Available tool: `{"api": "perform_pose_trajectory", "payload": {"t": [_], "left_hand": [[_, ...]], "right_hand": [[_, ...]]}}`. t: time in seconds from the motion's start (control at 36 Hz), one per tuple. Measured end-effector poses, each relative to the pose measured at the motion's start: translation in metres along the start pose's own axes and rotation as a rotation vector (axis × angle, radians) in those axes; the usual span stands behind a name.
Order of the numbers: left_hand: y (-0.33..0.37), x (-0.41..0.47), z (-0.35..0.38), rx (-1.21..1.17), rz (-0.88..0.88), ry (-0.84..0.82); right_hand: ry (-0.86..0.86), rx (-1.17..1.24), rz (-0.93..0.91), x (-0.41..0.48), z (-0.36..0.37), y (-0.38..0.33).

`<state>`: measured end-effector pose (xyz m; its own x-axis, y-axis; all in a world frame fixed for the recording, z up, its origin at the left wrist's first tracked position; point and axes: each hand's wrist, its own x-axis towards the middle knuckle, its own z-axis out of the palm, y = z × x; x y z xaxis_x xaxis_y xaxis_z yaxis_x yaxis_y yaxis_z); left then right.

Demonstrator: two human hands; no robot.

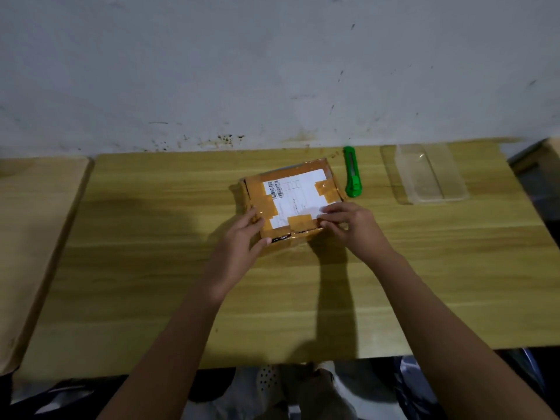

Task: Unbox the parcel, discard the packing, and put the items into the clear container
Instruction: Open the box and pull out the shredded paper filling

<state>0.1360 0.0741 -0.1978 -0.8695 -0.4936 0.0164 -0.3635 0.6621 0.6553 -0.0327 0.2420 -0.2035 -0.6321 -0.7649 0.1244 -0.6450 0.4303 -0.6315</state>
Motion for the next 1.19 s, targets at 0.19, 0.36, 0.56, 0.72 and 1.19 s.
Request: {"api": "perform_pose_trajectory", "payload": {"t": [0.19, 0.36, 0.56, 0.72, 1.19], "left_hand": [[0.002, 0.032, -0.012, 0.223, 0.131, -0.294], [-0.005, 0.024, -0.008, 0.360, 0.287, -0.204], [0.001, 0.012, -0.007, 0.195, 0.265, 0.137], [0.018, 0.033, -0.036, -0.146, 0.218, 0.280], [0.012, 0.138, 0.000, -0.243, -0.134, 0.585]], "right_hand": [[-0.158, -0.036, 0.082, 0.019, -0.012, -0.009], [-0.276, -0.113, 0.078, 0.028, -0.014, -0.009], [-0.161, -0.146, -0.229, 0.024, -0.017, -0.004], [0.174, -0.148, -0.434, 0.047, -0.041, -0.027], [0.266, 0.545, 0.178, 0.132, -0.023, 0.015]]}}
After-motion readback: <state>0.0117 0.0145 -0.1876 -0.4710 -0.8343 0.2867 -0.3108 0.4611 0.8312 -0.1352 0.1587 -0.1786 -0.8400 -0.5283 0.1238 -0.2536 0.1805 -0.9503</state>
